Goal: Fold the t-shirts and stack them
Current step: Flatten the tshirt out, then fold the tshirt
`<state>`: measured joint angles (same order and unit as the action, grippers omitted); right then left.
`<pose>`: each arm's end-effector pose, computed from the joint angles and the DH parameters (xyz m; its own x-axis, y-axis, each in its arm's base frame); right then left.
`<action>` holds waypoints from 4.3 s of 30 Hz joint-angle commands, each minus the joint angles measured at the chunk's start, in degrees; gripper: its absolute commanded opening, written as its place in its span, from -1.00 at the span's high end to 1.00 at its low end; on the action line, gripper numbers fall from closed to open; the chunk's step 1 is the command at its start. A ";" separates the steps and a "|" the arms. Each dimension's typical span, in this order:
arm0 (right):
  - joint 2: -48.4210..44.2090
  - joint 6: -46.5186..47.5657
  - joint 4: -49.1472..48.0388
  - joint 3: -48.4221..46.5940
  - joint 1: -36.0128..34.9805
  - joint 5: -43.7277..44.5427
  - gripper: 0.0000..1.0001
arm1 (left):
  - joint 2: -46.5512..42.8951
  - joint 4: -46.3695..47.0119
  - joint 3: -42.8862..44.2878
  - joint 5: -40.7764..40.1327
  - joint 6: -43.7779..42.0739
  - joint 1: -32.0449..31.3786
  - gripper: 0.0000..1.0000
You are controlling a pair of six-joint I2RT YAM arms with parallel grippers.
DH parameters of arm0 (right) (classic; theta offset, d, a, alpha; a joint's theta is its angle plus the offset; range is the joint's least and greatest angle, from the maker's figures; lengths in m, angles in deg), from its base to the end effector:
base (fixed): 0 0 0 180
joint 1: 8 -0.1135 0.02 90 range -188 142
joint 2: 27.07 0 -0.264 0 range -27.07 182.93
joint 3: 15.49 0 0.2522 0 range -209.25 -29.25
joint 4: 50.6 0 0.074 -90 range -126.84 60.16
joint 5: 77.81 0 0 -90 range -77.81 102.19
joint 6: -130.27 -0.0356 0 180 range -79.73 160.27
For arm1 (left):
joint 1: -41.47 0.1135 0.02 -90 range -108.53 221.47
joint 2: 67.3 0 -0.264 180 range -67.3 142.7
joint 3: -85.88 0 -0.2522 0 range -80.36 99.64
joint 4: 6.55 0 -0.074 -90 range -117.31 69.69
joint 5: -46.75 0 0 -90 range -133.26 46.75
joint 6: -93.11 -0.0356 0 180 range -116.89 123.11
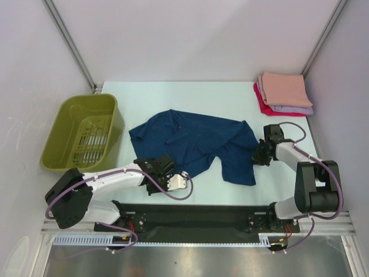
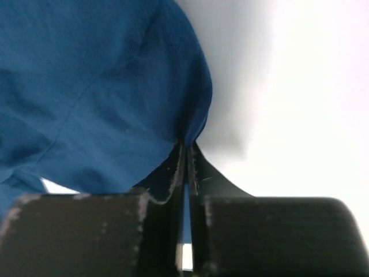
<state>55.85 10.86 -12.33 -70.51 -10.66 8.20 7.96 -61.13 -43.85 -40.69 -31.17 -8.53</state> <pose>0.2542 0.0143 0.1573 -0.8325 0.4517 -0.3207 0.3839 0.8878 0.2538 0.1281 -0.1552 0.1545 -0.0884 0.9807 -0.1743 0.9927 0.1011 0.0657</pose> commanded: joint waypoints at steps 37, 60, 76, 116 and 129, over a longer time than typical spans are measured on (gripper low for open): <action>-13.60 4.36 18.66 -74.67 5.12 -4.27 1.00 | 0.66 -9.30 79.59 -17.16 -15.20 30.04 0.99; 14.76 -7.70 -2.63 -88.59 14.61 -15.08 1.00 | 22.48 10.59 88.14 -10.67 -13.62 38.75 0.99; -25.95 -7.24 8.69 -5.11 14.70 -11.74 1.00 | -0.64 11.11 17.47 -3.36 -17.40 35.58 0.99; 6.73 -2.85 -9.57 -10.77 10.48 -12.89 1.00 | 18.07 10.23 19.56 -5.81 -7.21 39.71 0.78; 6.74 3.65 -1.33 -17.10 10.56 -4.11 -0.09 | 14.74 16.73 24.48 -9.60 6.15 44.63 -0.12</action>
<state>65.22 10.91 -17.33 -83.95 -0.12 -1.59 25.91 -48.65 -23.74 -48.36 -30.21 34.77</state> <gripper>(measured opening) 0.535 0.555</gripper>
